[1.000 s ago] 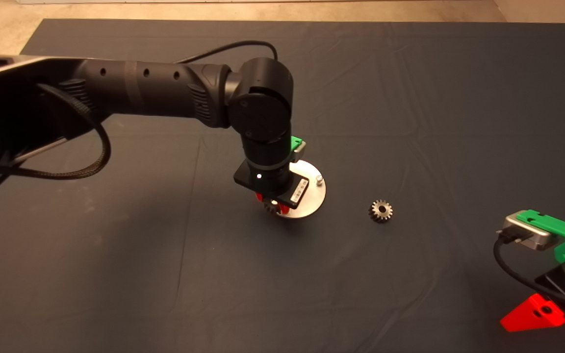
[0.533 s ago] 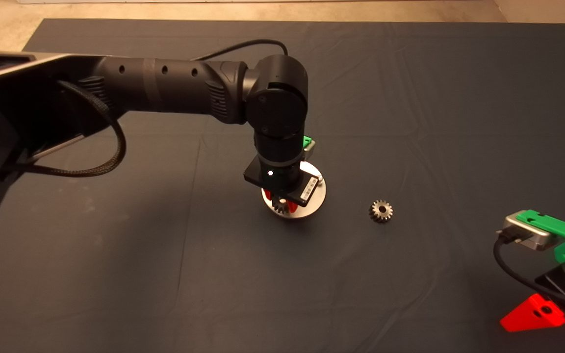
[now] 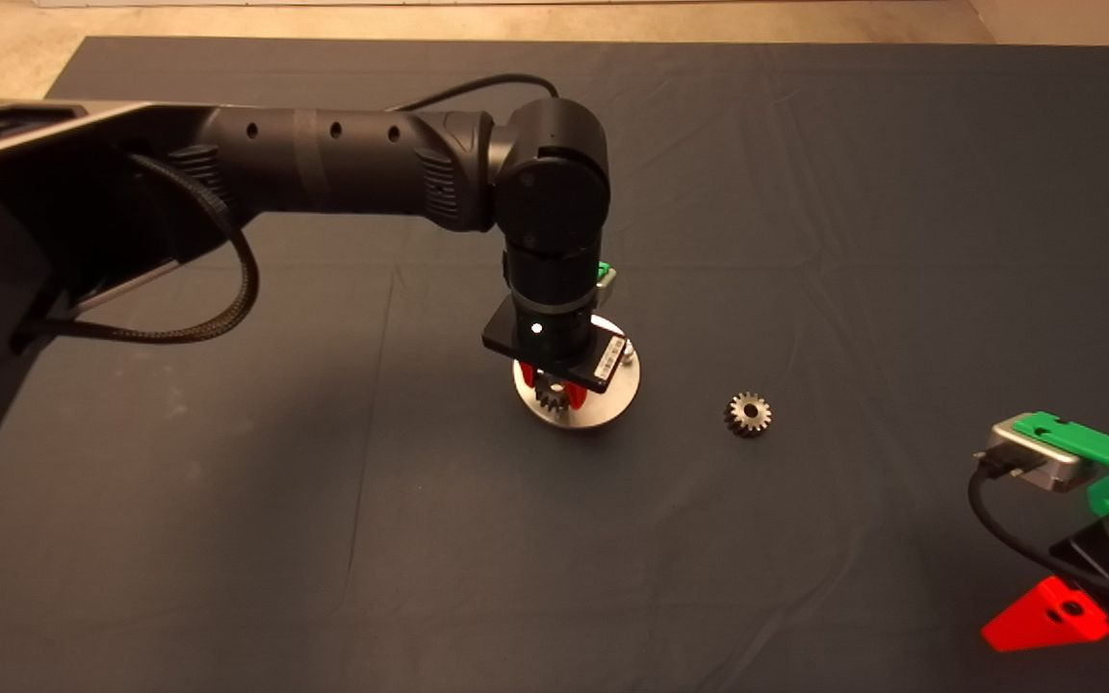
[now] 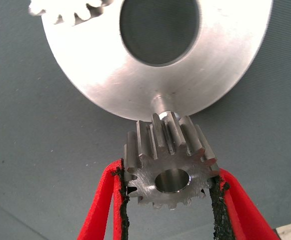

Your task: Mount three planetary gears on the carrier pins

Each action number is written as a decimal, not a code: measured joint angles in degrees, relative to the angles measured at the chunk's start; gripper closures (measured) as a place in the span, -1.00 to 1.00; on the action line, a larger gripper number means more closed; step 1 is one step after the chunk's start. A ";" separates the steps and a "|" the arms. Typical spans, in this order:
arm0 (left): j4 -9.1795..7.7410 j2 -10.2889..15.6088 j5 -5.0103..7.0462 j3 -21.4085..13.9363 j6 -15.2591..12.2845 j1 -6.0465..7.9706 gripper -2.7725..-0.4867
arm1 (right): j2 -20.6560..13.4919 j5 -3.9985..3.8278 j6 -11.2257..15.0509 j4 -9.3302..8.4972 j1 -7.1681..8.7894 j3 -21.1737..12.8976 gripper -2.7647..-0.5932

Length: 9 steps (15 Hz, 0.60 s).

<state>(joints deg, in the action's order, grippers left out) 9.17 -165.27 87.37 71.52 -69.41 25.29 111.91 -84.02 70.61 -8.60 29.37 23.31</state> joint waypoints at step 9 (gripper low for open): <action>-0.18 0.05 0.04 0.11 -4.93 -0.02 0.73 | 0.00 0.00 0.00 0.01 -0.02 0.00 -0.99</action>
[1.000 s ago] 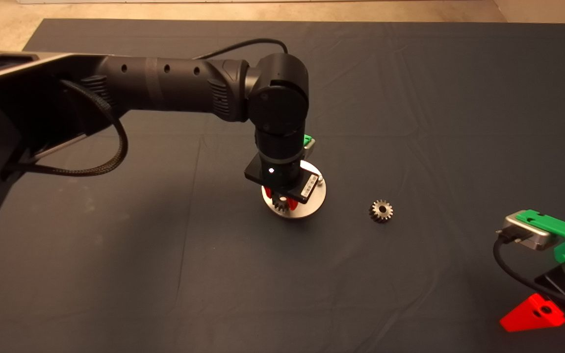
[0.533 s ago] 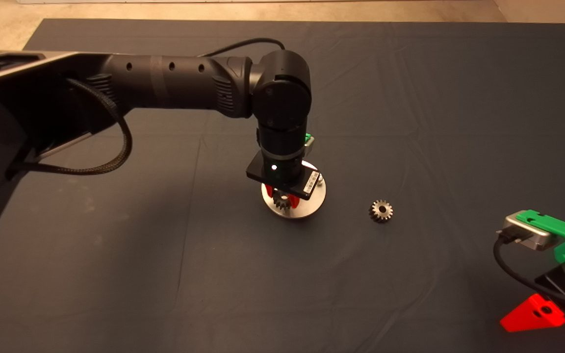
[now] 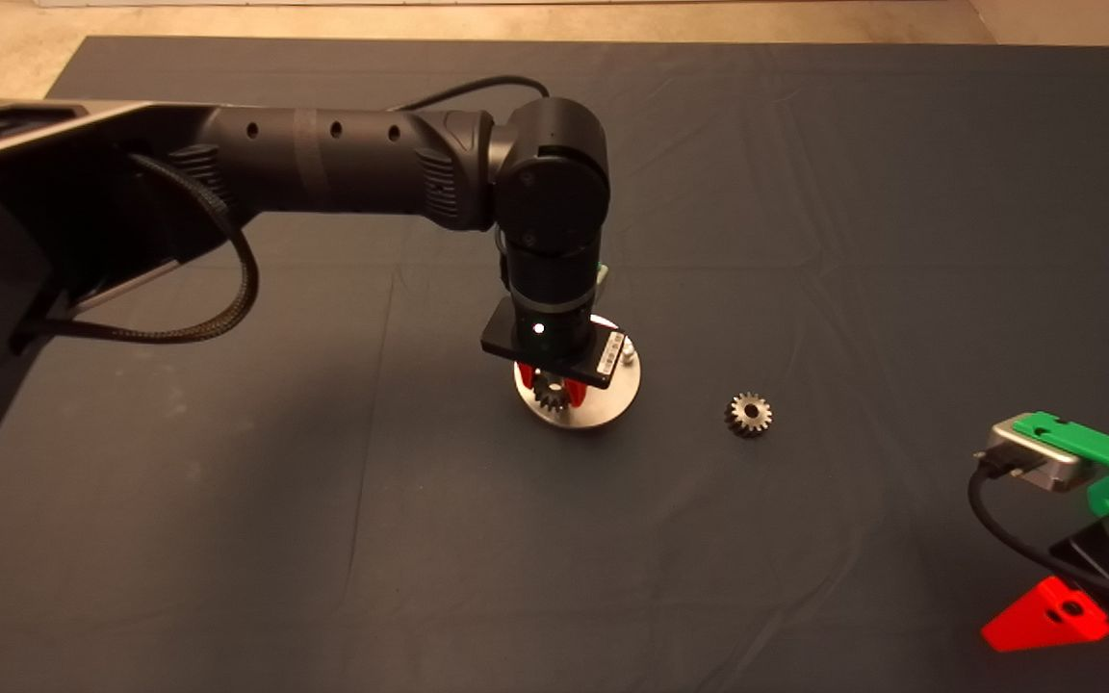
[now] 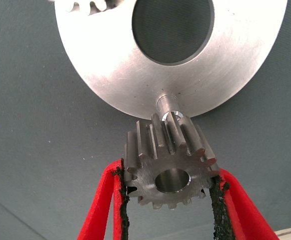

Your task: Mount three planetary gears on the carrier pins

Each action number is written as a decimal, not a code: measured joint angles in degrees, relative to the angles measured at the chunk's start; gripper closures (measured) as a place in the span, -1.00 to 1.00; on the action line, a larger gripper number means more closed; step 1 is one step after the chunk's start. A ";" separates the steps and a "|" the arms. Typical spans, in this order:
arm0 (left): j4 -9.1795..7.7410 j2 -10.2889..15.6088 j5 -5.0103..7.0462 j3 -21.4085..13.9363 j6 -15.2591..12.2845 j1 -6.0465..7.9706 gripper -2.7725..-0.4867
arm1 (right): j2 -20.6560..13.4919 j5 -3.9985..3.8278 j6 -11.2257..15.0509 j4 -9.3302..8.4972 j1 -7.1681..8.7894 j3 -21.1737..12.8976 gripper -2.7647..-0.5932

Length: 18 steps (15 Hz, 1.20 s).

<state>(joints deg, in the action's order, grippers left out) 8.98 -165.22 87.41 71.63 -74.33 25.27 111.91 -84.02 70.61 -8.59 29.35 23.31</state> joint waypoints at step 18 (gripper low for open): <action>0.66 0.30 0.00 0.35 -2.82 -0.16 0.73 | 0.18 0.00 0.00 -0.01 0.00 0.00 -0.99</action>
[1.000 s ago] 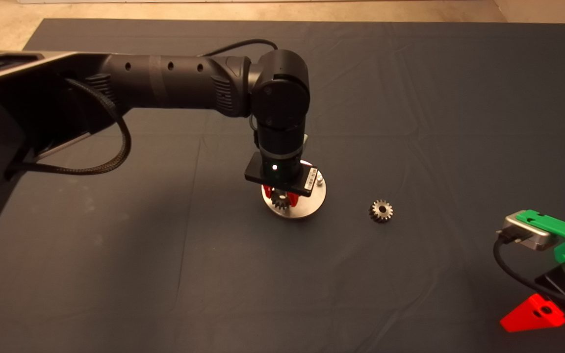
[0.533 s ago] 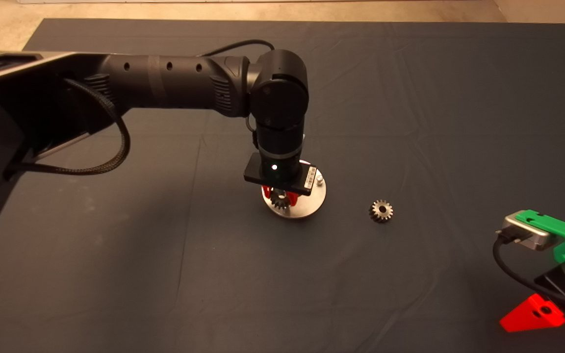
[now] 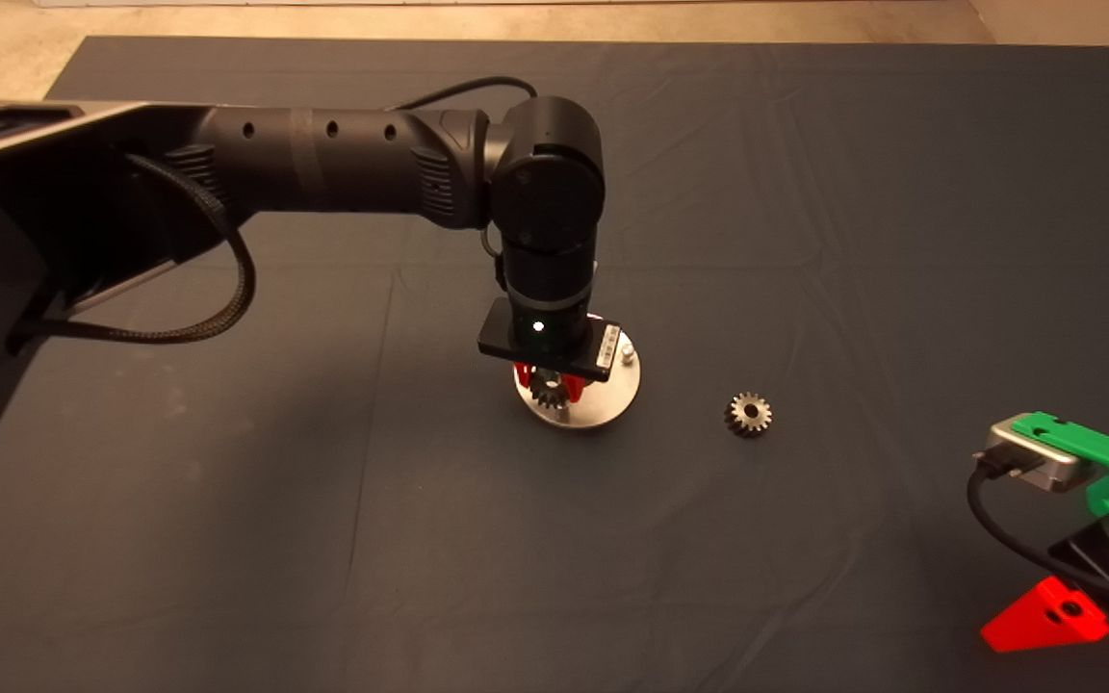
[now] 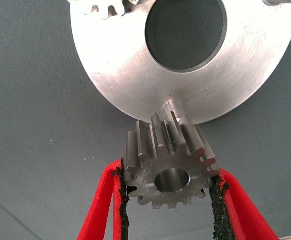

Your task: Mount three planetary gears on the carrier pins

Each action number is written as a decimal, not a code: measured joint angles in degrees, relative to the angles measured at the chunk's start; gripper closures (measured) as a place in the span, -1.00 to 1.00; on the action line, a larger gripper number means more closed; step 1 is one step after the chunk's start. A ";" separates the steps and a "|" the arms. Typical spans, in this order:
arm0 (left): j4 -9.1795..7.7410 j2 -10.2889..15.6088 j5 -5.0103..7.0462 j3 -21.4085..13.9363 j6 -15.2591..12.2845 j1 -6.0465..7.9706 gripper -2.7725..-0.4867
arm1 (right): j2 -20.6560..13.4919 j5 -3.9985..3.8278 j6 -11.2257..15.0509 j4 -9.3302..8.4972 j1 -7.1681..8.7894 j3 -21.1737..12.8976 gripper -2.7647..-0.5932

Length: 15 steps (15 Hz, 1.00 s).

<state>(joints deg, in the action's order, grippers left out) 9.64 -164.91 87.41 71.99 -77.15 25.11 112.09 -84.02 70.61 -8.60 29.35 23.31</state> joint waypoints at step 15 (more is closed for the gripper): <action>2.23 1.24 0.02 -0.35 0.06 -2.88 0.73 | 0.00 0.00 0.00 0.00 -0.30 0.00 -0.99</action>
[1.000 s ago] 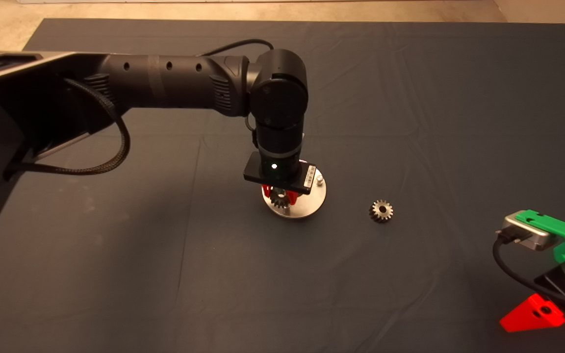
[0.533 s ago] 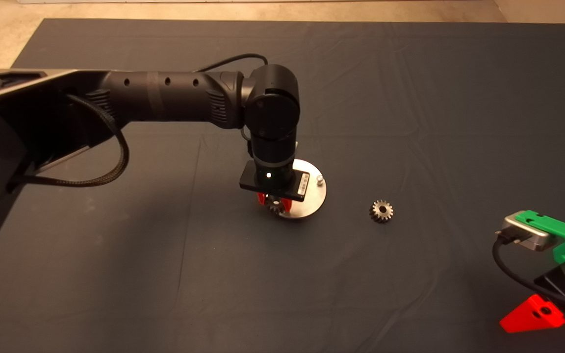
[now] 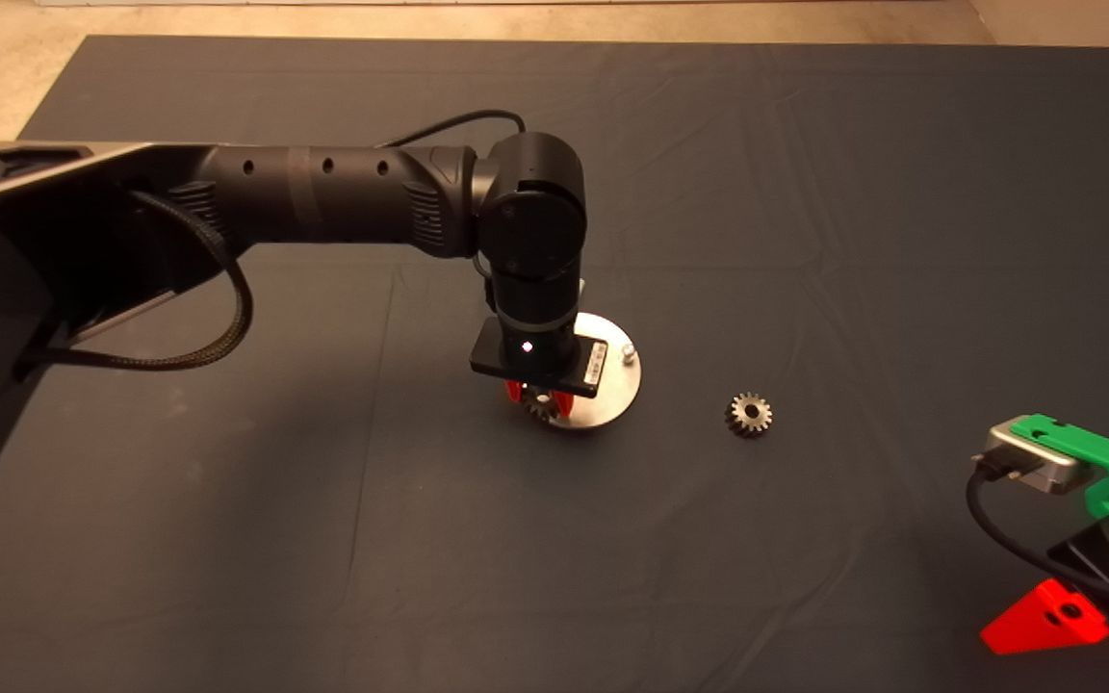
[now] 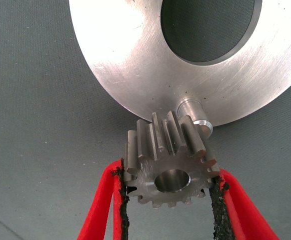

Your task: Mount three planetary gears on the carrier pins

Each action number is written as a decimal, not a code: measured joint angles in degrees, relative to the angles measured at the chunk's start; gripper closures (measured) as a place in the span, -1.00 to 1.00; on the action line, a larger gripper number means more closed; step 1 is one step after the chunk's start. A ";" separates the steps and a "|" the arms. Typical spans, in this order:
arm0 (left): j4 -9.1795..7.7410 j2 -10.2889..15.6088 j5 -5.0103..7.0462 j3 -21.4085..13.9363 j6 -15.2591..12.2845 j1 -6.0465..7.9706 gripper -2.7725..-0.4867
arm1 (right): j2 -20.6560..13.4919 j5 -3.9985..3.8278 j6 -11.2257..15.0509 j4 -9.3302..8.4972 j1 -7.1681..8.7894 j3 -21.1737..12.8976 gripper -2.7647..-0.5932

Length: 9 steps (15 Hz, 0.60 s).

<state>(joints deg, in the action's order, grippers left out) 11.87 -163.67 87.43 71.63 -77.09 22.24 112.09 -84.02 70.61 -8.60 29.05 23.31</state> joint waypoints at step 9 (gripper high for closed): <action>0.22 -0.91 -2.57 -0.02 -0.02 -0.16 0.73 | -0.02 0.00 0.00 -0.01 0.00 0.00 -0.99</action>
<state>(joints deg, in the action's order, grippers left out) 12.09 -164.59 84.86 71.61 -77.12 22.08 112.07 -84.02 70.61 -8.62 29.05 23.31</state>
